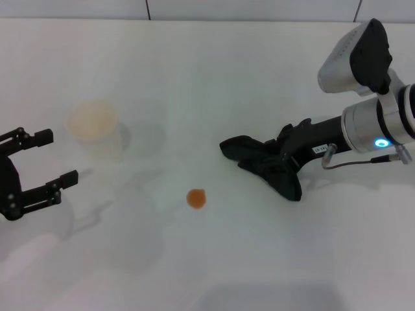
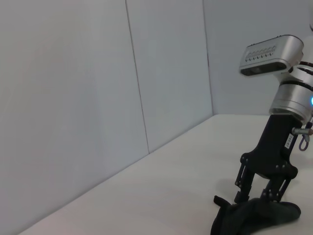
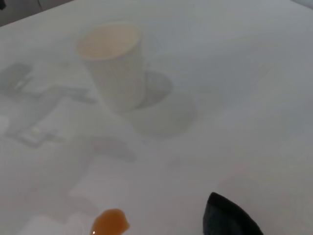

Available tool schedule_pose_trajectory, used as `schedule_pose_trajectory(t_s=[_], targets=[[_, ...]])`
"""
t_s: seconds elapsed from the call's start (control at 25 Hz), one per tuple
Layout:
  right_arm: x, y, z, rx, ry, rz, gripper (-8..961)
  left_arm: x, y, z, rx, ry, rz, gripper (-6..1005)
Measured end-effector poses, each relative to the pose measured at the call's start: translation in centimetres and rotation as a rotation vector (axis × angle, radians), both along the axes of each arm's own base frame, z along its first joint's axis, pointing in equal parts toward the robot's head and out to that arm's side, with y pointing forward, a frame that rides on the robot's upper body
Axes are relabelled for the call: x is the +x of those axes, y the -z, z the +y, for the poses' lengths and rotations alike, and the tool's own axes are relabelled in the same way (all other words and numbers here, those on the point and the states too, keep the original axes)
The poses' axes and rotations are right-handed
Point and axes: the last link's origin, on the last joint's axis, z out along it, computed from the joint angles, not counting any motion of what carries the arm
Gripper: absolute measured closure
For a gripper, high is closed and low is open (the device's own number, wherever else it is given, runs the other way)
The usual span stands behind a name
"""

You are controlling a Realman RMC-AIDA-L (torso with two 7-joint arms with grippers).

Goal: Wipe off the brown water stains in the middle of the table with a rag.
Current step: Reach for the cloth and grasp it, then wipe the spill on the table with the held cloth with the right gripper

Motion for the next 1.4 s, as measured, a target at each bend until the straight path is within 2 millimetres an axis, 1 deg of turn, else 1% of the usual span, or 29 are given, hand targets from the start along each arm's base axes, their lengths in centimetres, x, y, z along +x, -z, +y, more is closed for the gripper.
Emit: schedule_pose_trajectory(t_s=[0.12,0.32,0.52,0.64,1.08,1.12,1.16,1.28,1.4], targets=[[0.1,0.2,0.0,0.003,0.002,-0.005,400,0.0,0.0,0.1,0.003,0.003,0.002,232],[0.2,0.3,-0.1,-0.003,0.000,-0.010,503,0.0,-0.1,0.2,0.007,0.000,0.005,232],[0.2,0.4,0.0,-0.003,0.000,-0.018,553,-0.1,0.0,0.2,0.011,0.000,0.010,233],[0.1,0.4,0.0,-0.005,0.018,-0.023,745,-0.1,0.0,0.2,0.013,0.003,0.013,233],[-0.5,1.1,-0.6,-0.036,0.037,-0.026,849,0.0,0.1,0.2,0.016,0.006,0.012,233],[-0.7,1.2,-0.7,-0.042,0.030,-0.026,858,0.0,0.1,0.2,0.016,0.006,0.012,233],[-1.7,1.8,-1.3,-0.069,0.004,-0.019,858,0.0,0.1,0.2,0.017,0.007,0.011,233],[-2.9,2.6,-2.1,-0.100,-0.024,-0.014,857,0.0,0.1,0.2,0.019,0.011,0.014,232],[-4.1,3.8,-3.2,-0.142,-0.050,-0.017,858,0.1,0.2,0.3,0.023,0.021,0.019,232]])
